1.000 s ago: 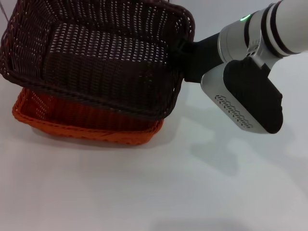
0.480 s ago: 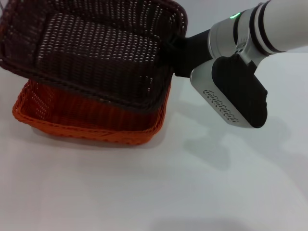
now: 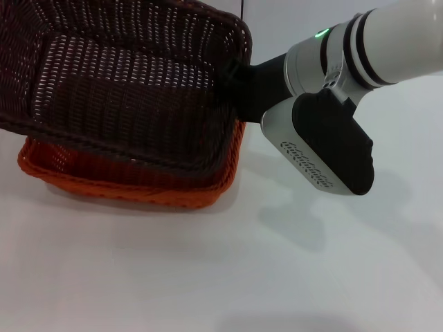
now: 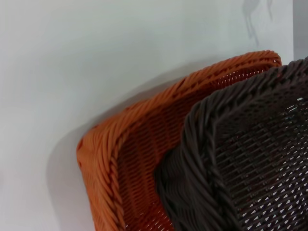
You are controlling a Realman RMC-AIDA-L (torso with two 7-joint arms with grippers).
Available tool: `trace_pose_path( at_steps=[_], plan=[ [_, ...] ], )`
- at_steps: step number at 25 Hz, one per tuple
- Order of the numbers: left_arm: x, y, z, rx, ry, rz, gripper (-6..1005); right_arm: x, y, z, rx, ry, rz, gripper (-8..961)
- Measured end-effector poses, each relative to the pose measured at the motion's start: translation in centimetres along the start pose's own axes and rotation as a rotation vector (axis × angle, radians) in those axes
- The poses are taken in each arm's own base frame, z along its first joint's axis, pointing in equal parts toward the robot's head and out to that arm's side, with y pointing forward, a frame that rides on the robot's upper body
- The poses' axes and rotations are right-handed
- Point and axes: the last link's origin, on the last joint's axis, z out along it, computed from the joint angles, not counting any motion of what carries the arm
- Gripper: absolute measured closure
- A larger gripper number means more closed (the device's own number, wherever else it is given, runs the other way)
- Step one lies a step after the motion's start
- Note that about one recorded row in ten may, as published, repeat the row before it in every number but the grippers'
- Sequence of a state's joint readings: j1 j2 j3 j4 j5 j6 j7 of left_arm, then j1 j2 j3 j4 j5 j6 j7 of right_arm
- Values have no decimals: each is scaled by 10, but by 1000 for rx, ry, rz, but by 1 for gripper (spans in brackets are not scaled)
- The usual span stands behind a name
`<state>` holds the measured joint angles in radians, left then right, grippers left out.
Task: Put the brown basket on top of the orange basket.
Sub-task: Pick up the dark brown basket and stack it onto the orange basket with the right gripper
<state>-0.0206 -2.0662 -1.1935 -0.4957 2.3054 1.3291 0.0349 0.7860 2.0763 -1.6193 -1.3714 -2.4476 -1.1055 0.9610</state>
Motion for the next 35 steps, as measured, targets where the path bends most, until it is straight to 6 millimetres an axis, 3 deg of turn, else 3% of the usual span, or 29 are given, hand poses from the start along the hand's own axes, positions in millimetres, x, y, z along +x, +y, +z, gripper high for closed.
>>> trace_pose_path(
  at_steps=[10, 22, 30, 33, 35],
  plan=[
    [-1, -2, 0, 2, -2, 4, 236, -5, 10, 12, 4, -6, 38, 803],
    [-1, -1, 2, -3, -3, 5, 236, -17, 21, 5, 41, -37, 69, 777],
    [-1, 2, 4, -9, 1, -2, 236, -14, 30, 11, 68, -8, 106, 751],
    [-1, 4, 5, -13, 1, -4, 236, -13, 31, 12, 77, 3, 113, 562],
    [-1, 5, 5, -13, 2, -5, 236, -13, 32, 12, 76, 4, 113, 528]
  ],
)
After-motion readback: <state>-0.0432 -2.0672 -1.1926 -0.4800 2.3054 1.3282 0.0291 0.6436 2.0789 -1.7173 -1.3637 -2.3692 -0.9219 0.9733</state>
